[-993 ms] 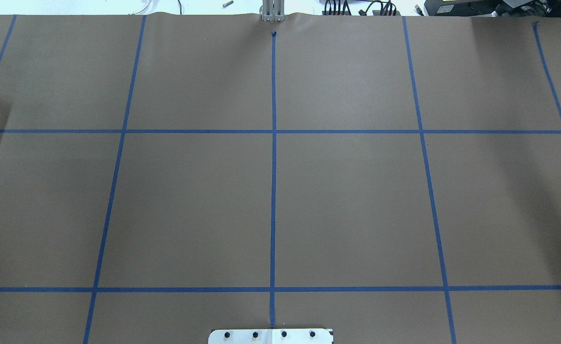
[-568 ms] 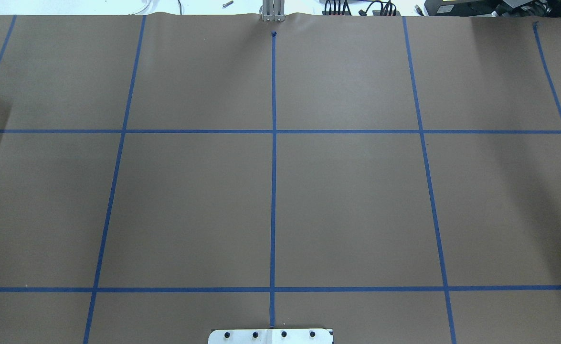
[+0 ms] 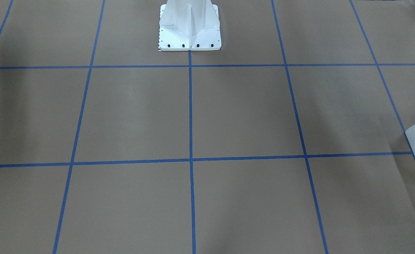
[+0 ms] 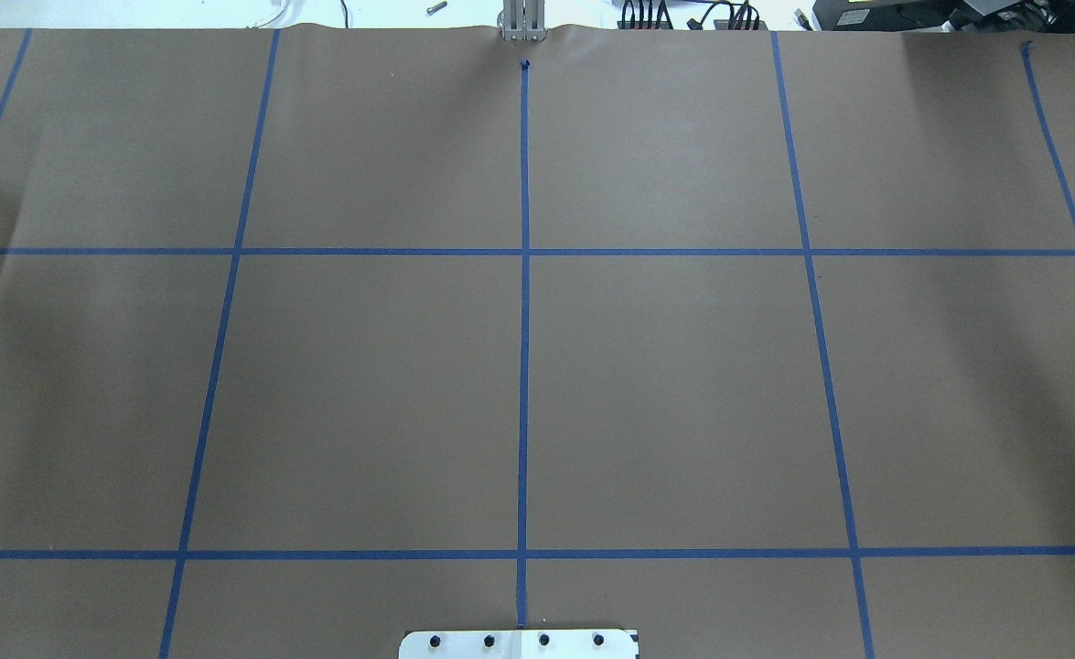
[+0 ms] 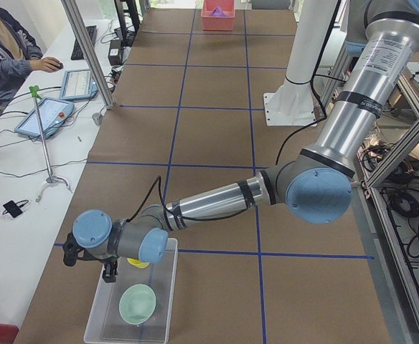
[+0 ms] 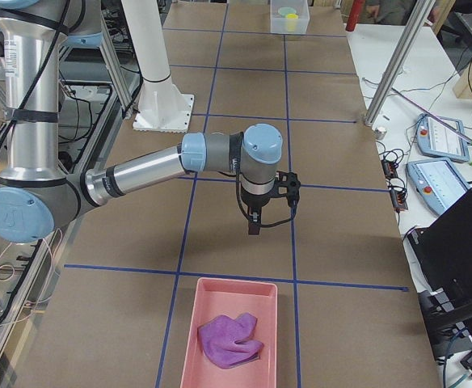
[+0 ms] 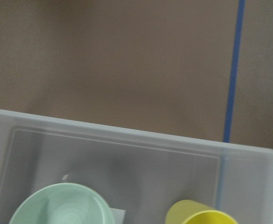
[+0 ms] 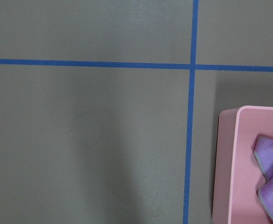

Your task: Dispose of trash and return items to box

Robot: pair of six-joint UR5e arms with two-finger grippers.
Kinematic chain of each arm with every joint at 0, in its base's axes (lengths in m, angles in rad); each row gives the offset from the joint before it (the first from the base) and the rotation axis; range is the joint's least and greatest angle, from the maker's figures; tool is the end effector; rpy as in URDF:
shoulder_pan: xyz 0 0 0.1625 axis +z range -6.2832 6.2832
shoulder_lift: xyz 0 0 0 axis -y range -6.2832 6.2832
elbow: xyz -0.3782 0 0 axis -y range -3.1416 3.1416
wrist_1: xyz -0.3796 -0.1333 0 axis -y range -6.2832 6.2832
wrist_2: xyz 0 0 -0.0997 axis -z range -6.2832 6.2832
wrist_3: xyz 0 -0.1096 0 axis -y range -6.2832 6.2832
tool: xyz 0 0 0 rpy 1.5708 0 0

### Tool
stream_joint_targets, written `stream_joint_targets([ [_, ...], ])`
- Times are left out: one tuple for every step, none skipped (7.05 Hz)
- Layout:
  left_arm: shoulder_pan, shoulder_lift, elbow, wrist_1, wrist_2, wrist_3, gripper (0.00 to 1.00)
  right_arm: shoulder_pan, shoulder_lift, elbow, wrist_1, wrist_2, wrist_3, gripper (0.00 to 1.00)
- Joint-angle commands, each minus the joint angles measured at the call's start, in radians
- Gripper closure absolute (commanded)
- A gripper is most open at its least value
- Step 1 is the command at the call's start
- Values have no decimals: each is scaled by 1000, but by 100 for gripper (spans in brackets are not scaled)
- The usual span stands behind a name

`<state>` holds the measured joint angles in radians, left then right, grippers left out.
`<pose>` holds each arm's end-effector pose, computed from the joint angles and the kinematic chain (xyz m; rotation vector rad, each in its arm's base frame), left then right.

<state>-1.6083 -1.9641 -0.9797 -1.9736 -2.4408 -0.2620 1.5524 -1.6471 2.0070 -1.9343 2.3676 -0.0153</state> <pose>-0.0731 -0.6268 0.6353 0.0937 0.8840 -0.1904 0.0471 -0.4268 0.4829 -0.0046 -0.7968 -0.0305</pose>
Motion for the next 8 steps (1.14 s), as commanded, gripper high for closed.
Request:
stream_joint_targets([
  [65, 120, -501, 412, 6, -3, 2, 0, -19, 7, -8, -8, -2, 0],
  [112, 145, -630, 497, 9, -38, 2, 0, -19, -7, -8, -11, -8, 0],
  [163, 171, -710, 499, 46, -69, 2, 0, -17, -25, -6, -14, -15, 0],
  [207, 174, -753, 499, 49, -95, 2, 0, -19, -28, -6, -40, -18, 0],
  [208, 200, -757, 490, 51, -85, 2, 0, -29, -39, -6, -53, -20, 0],
  [206, 227, -757, 490, 49, 3, 2, 0, -30, -57, -3, -60, -20, 0],
  [203, 288, -792, 493, 69, 88, 2, 0, -42, -53, -2, -59, -21, 0],
  [206, 374, -866, 492, 97, 92, 2, 0, -45, -54, -2, -59, -21, 0],
])
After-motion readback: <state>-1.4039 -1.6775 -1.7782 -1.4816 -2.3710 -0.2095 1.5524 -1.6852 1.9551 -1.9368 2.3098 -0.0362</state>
